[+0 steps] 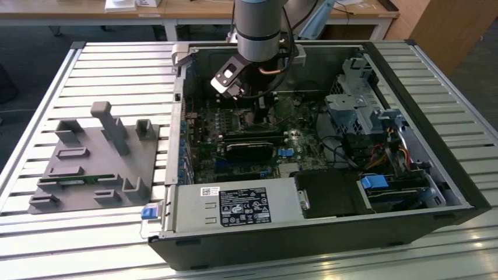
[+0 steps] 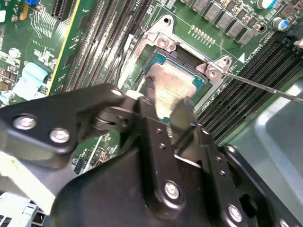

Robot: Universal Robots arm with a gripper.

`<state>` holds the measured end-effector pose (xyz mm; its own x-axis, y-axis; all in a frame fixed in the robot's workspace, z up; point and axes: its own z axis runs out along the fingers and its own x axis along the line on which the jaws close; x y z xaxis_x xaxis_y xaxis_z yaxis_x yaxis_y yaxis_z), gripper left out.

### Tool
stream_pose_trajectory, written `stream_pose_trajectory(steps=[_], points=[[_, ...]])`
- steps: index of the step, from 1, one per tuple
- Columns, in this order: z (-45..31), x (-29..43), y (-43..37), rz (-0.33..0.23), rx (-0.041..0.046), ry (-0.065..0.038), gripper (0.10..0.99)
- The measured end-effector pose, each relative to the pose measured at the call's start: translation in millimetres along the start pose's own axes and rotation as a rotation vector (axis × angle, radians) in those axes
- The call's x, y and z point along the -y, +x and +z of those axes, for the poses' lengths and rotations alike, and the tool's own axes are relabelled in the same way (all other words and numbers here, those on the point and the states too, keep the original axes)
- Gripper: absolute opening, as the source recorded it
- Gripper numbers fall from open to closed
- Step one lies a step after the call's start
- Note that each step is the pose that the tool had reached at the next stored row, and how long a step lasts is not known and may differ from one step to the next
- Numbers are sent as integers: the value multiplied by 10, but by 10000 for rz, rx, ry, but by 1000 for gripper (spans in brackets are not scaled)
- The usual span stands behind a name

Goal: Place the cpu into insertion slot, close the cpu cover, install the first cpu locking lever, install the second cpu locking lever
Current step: 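Place the cpu into insertion slot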

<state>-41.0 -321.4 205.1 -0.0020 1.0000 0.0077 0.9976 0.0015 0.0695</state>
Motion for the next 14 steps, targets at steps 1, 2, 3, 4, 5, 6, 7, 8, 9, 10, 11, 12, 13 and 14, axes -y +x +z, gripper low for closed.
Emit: stream_pose_trajectory(steps=[1,2,3,4,5,6,7,8,9,10,11,12,13,14], points=[[-2,-1,-1,1,-1,6,357],[-5,-3,-2,1,0,15,298],[-10,-5,-3,1,1,24,298],[-15,-6,-3,1,0,30,243],[-21,-8,-3,1,0,37,243],[-26,-8,-2,2,0,40,180],[-30,-9,-2,2,-1,42,122],[-36,-9,-2,2,-1,43,122],[-40,-10,-2,1,-1,43,106],[-44,-10,-2,1,-2,42,106],[-45,-10,-2,1,-3,42,106],[-46,-11,-2,1,-4,41,106],[-51,-10,-3,1,1,44,106],[-56,-10,-3,1,1,44,106]])
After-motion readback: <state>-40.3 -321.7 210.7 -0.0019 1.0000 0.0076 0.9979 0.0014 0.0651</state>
